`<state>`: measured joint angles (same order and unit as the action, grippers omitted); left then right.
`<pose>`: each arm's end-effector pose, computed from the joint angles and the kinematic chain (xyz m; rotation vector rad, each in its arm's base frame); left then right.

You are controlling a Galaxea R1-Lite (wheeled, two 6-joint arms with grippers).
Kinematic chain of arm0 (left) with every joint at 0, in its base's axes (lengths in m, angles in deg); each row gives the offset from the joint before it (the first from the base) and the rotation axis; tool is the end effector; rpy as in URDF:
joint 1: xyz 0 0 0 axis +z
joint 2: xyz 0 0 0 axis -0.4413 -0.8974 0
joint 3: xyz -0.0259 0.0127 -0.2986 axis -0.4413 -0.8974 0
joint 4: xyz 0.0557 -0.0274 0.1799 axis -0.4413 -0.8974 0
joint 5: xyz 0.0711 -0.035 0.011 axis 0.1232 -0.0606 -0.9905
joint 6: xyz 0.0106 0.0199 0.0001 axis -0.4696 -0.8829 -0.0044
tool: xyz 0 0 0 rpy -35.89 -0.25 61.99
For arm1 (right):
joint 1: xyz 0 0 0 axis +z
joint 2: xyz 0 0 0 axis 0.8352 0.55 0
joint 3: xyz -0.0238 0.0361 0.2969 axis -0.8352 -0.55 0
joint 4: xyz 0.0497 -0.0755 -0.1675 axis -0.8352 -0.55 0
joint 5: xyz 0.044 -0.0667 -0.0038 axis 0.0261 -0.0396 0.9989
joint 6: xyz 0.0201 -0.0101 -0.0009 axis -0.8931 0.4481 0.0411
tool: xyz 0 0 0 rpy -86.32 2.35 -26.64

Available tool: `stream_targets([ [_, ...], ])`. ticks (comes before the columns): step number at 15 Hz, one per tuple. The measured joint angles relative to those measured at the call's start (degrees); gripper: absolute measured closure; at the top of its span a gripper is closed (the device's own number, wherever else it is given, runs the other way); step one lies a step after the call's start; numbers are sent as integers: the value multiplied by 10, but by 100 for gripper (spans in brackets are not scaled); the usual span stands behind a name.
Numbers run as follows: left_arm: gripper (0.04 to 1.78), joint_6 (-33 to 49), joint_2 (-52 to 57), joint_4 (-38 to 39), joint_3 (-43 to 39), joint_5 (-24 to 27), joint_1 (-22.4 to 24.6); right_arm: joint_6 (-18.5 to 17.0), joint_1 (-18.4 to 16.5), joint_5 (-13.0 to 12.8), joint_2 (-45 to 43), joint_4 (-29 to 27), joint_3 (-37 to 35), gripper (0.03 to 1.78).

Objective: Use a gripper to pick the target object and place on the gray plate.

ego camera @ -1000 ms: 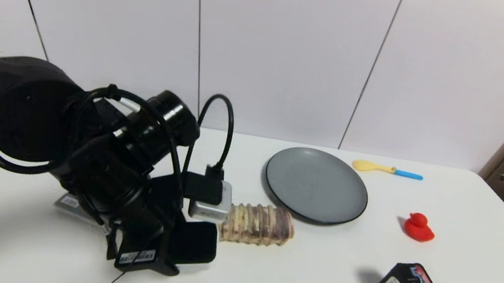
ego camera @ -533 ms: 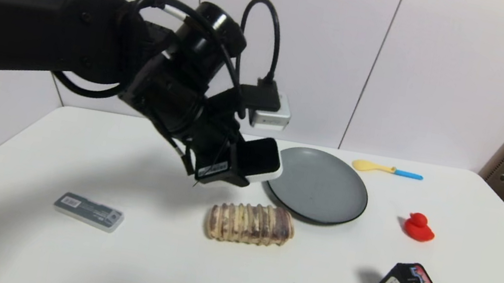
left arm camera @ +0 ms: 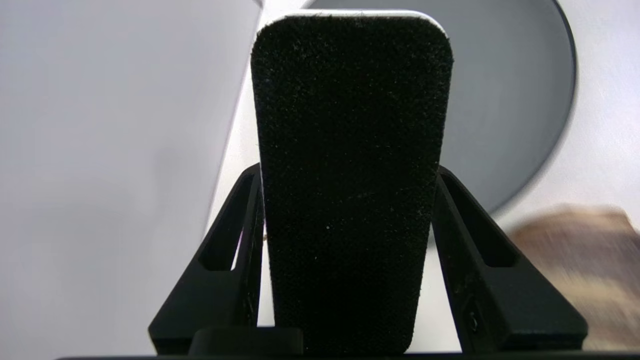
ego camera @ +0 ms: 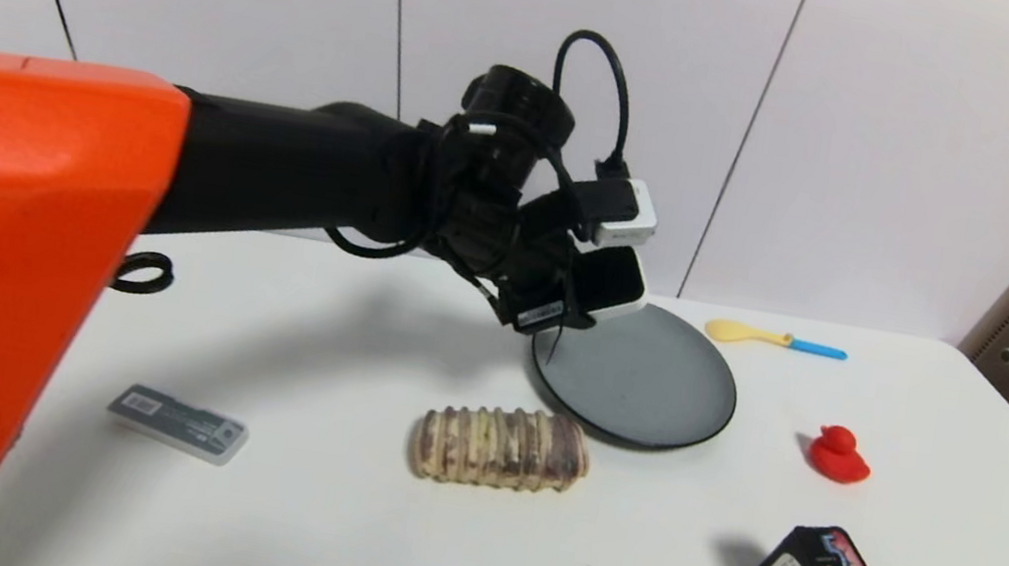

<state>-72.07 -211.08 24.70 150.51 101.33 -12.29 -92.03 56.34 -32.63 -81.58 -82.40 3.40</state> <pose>0.3538 -0.2879 0.2274 0.8112 0.1294 -1.0341 -0.0228 -0.0009 0.0759 0.0759 0.0004 -0.0519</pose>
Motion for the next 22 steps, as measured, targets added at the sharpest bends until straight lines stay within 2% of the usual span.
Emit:
stream_targets([
  [2,82,3,-32,70,1,23,-2,0,0,0,0,0,0,10],
  [7,82,13,-90,162,1,54,-5,0,0,0,0,0,0,10],
  [22,82,13,-117,161,1,69,-5,0,0,0,0,0,0,10],
])
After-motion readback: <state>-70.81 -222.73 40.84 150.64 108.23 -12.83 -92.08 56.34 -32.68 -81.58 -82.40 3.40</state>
